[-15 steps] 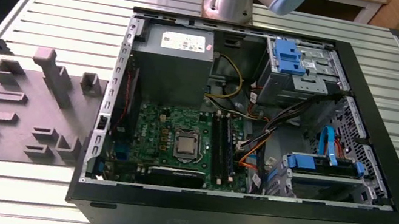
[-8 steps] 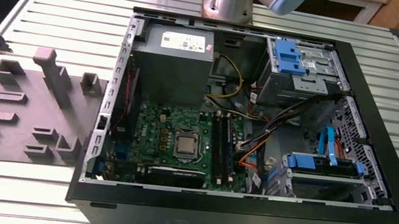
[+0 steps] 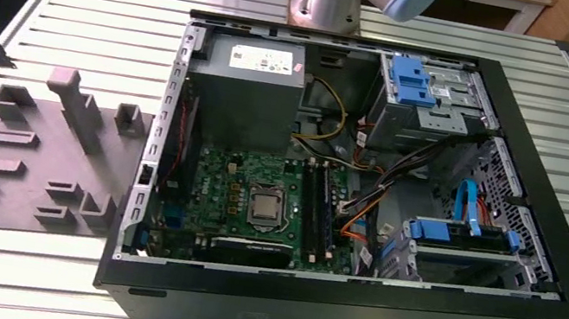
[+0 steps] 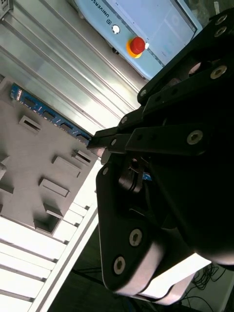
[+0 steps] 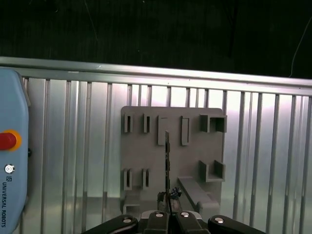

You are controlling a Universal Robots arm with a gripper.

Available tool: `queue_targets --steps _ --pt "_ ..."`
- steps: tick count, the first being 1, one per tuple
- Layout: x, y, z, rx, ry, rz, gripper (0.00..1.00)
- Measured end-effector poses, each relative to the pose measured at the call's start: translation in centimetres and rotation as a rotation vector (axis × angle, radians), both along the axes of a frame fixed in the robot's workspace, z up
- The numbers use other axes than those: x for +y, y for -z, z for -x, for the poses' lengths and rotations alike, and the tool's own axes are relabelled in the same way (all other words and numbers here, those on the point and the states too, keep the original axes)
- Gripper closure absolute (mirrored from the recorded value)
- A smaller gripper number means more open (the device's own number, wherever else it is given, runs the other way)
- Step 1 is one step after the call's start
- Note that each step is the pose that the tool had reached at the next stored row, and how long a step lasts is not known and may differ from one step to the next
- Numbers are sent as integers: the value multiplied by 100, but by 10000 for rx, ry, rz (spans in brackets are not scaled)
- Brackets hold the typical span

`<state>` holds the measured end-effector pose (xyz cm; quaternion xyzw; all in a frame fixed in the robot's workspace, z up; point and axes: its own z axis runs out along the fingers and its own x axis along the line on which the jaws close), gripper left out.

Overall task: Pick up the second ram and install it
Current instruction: 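Pick up the second ram and move it above second insertion slot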

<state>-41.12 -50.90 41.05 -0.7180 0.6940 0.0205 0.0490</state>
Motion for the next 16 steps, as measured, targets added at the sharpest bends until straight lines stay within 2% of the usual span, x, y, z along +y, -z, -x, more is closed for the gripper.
queue_targets --steps 5,16 --pt "0 -1 0 0 0 0 88" --pt "0 0 -84 0 -1 0 88"
